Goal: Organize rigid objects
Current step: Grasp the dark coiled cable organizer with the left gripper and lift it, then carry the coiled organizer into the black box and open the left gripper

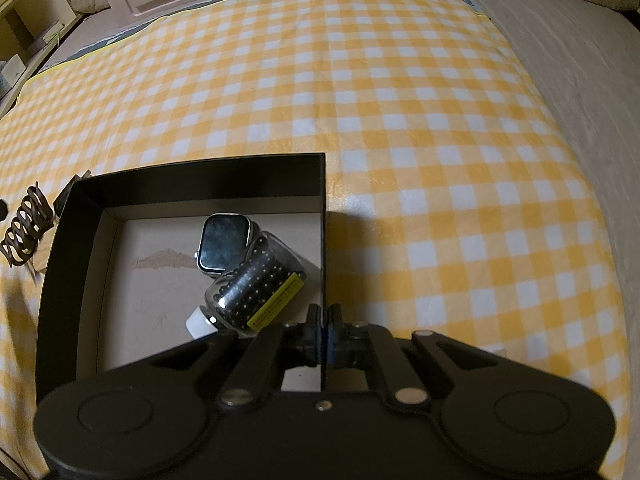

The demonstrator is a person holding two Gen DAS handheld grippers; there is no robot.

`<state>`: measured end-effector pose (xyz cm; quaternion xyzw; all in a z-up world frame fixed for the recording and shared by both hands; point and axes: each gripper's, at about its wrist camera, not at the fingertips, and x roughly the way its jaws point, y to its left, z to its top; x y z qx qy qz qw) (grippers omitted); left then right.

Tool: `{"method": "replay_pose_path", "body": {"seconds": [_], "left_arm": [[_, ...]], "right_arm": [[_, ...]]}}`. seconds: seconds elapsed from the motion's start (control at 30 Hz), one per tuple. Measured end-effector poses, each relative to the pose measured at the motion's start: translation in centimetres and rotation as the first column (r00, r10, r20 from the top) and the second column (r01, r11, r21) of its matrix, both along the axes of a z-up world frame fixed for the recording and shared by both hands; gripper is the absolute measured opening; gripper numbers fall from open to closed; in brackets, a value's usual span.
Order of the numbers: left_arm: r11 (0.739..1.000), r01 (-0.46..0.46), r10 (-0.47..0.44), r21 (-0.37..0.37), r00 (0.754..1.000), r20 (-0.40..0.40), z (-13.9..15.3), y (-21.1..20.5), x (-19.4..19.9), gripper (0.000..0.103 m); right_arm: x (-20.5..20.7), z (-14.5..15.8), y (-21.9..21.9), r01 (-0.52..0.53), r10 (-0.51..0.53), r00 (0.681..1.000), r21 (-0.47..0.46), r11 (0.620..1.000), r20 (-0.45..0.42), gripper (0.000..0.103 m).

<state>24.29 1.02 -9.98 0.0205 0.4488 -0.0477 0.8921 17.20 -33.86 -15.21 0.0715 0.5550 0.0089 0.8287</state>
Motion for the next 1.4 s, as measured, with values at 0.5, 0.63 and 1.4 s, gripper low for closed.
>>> {"method": "replay_pose_path", "body": {"seconds": [0.5,0.63,1.4], "left_arm": [[0.962,0.251,-0.235,0.106,0.961,-0.144,-5.0,-0.9,3.3,0.079],[0.968,0.225,-0.205,0.110,0.964,-0.168,-4.7,-0.9,3.7,0.070],[0.986,0.162,-0.166,0.046,0.982,0.092,5.1,-3.9,-2.5,0.069]], "right_arm": [[0.2,0.0,-0.1,-0.005,0.005,1.000,0.006,1.000,-0.003,0.005],[0.2,0.0,-0.2,-0.003,0.003,1.000,0.008,1.000,-0.003,0.005],[0.3,-0.2,-0.4,-0.003,0.003,1.000,0.002,1.000,-0.003,0.004]]}}
